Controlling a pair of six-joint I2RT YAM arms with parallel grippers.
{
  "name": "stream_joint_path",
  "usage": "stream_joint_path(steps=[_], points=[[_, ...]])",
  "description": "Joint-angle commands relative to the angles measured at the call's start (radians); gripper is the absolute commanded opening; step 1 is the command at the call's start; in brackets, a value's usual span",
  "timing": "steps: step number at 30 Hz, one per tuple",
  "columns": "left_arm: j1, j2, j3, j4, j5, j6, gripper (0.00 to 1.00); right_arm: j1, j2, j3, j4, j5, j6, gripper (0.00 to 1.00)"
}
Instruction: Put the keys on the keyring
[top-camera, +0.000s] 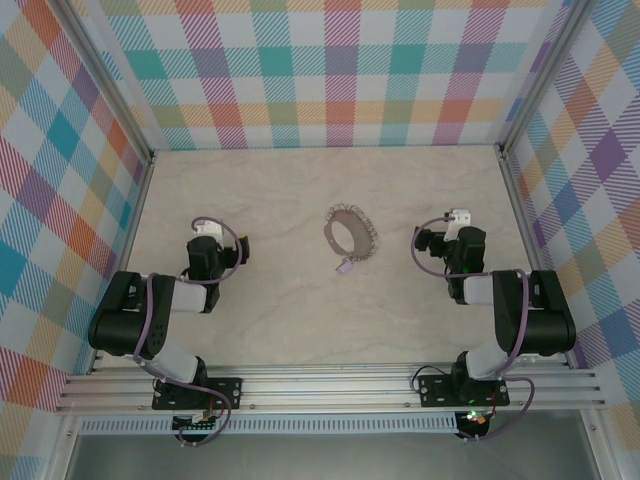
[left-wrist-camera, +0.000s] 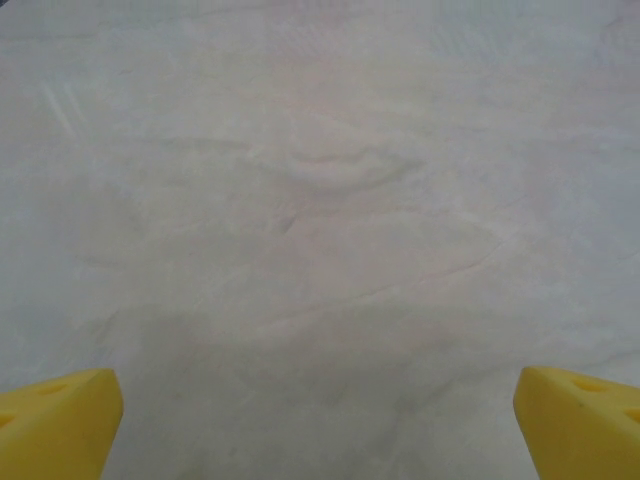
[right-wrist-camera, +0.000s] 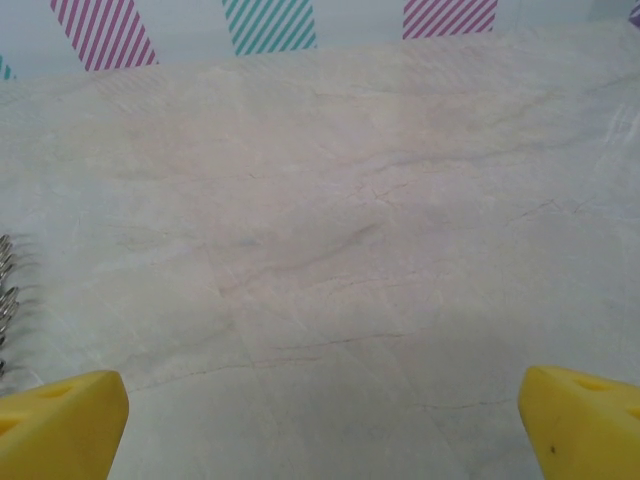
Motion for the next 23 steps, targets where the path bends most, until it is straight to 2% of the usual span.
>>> stream_joint_path(steps=[1,23], points=[[0.037,0.009,0.035,-0.032,0.077,-0.001,1.00,-0.004,-0.003,0.008,-0.016,-0.032,-0.021,1.00],[0.034,0.003,0.027,-0.024,0.071,0.003,1.00,-0.003,-0.009,0.004,-0.011,-0.027,-0.023,1.00]])
